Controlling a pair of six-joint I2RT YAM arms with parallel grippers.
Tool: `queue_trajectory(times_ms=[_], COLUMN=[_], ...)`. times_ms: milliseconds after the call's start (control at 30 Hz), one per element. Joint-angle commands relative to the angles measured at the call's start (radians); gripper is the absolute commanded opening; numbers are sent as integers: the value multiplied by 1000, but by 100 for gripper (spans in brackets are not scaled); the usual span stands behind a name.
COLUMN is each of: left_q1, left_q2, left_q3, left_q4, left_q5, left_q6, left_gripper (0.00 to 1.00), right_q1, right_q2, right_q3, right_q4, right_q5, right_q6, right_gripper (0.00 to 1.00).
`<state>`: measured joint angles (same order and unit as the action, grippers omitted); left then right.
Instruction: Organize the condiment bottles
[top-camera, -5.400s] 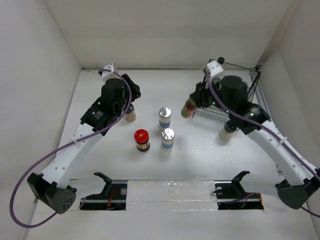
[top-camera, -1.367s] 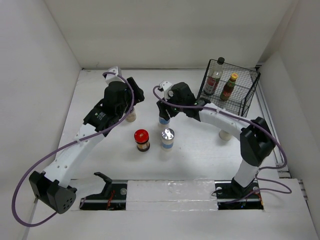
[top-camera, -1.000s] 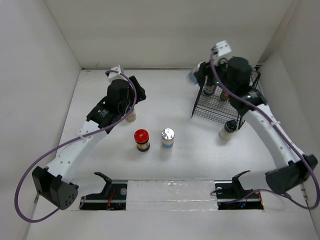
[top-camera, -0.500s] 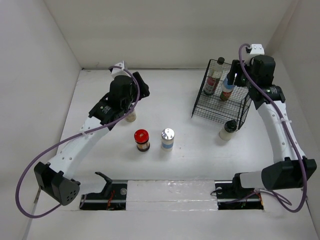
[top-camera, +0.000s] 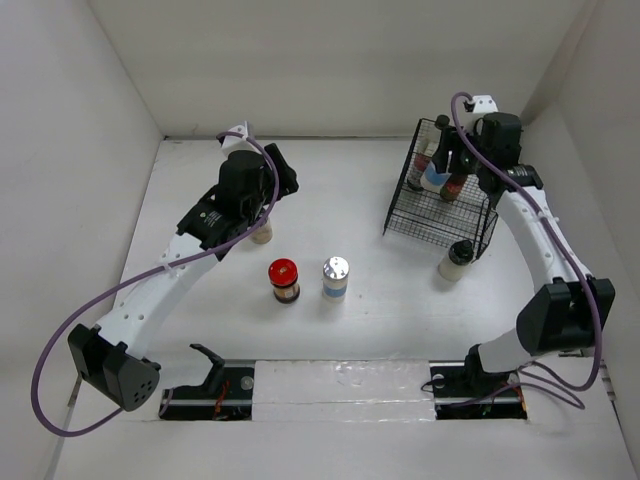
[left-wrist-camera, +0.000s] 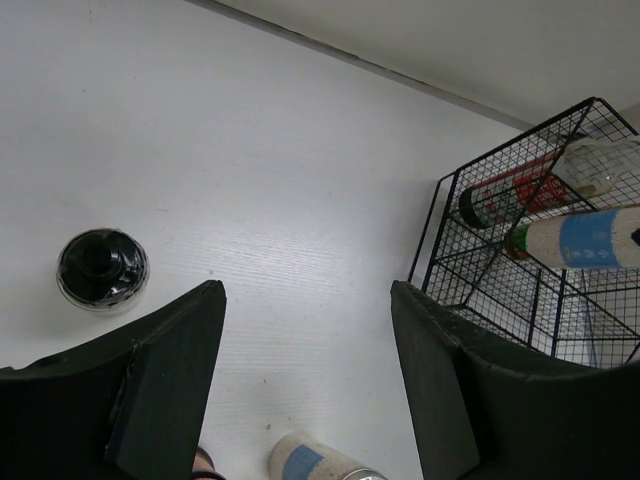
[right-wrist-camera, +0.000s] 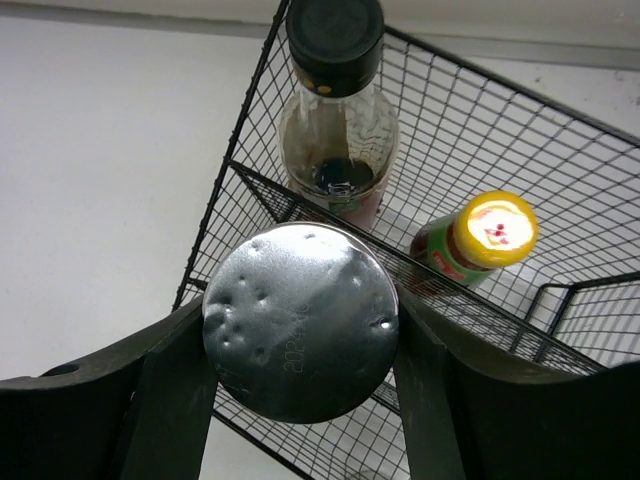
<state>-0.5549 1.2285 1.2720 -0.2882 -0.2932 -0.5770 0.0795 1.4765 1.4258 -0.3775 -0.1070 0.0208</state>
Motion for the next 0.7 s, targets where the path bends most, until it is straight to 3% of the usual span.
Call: queue_trajectory(times_ms=[0,267,333,367,600,667], left_q1=[-2,-2,-2,-2,-2,-2], left_q2=[-21,-21,-21,-21,-21,-21], left_q3=[30,30,30,30,30,30], left_q4=[20,11,11,11,11,11], left_q5=[-18,-29,-29,-29,-29,-29], left_q6=[12,23,23,23,23,32], left_gripper=[63,63,63,63,63,63], right_q1=[32,69,78,78,97,97], right_q2=[31,110,122,148,148,136], right_q3=[44,-13,-25,-25,-16,8], right_q4=[158,179,180,169,129,98], right_q5=[-23,-13,-13,-13,-4,-3], right_q6=[-19,-28,-28,-19,-19,-19], right_gripper=[29,28,32,41,78,82])
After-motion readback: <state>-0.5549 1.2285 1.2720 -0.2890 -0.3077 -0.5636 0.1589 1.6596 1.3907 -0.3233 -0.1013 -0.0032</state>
